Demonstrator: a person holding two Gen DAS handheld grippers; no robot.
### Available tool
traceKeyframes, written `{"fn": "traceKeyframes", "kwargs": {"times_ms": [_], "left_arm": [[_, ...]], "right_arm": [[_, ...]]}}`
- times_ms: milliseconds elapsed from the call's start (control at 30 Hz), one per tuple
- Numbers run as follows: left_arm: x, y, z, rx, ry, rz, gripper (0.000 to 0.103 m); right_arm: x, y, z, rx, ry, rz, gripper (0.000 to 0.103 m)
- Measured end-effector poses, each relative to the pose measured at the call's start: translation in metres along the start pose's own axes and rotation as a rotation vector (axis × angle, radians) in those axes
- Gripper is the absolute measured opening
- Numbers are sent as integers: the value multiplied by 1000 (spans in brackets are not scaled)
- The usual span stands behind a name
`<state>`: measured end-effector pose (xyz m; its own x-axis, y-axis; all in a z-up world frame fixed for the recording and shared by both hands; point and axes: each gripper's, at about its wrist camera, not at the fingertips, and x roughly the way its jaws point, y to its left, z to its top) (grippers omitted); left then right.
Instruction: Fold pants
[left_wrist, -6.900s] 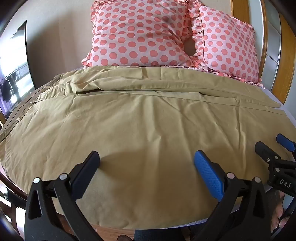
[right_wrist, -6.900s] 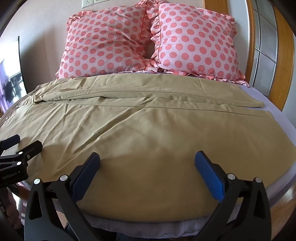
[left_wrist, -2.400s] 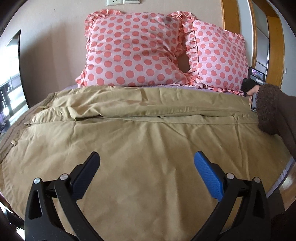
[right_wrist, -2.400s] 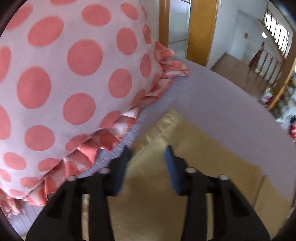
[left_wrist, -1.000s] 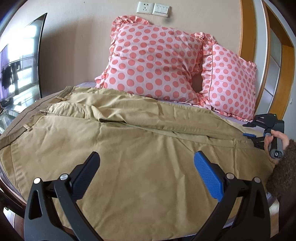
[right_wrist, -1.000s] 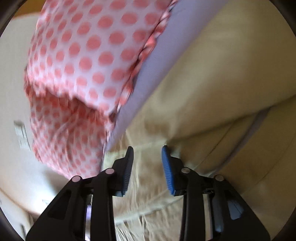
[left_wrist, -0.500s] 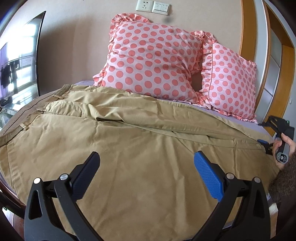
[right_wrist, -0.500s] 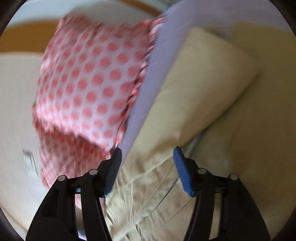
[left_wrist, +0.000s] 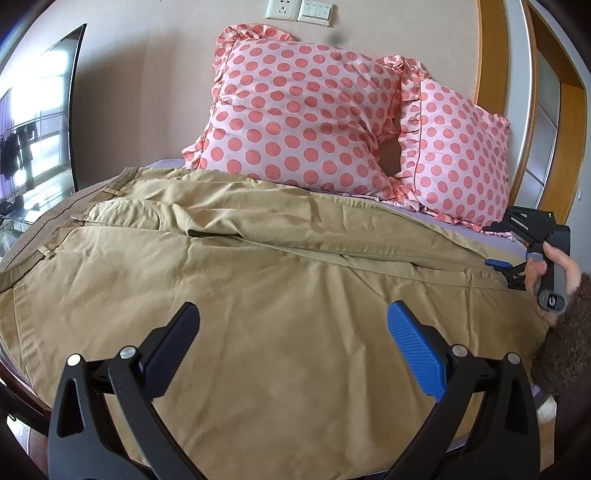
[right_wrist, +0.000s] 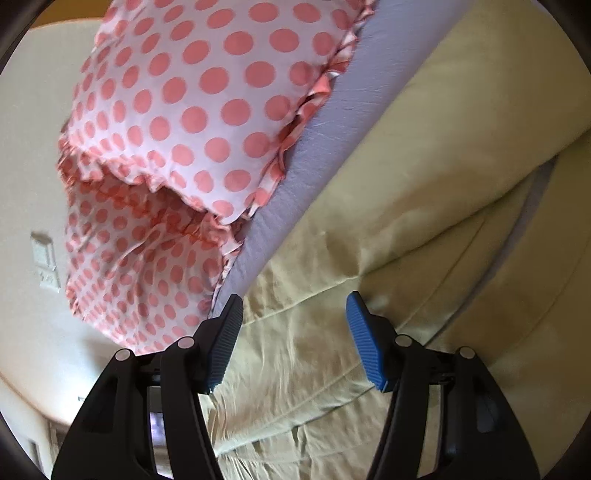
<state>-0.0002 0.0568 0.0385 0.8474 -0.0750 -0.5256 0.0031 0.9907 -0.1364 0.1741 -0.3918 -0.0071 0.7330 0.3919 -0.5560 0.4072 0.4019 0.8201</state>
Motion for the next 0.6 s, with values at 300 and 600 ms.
{"fn": "traceKeyframes", "kwargs": {"times_ms": [300, 600], "left_arm": [[3, -3, -1, 7, 15, 1, 101], [-1, 19, 6, -36, -12, 51, 101]], "right_arm": [[24, 19, 0, 129, -31, -69, 74], [-19, -37, 27, 263, -275, -82, 29]]}}
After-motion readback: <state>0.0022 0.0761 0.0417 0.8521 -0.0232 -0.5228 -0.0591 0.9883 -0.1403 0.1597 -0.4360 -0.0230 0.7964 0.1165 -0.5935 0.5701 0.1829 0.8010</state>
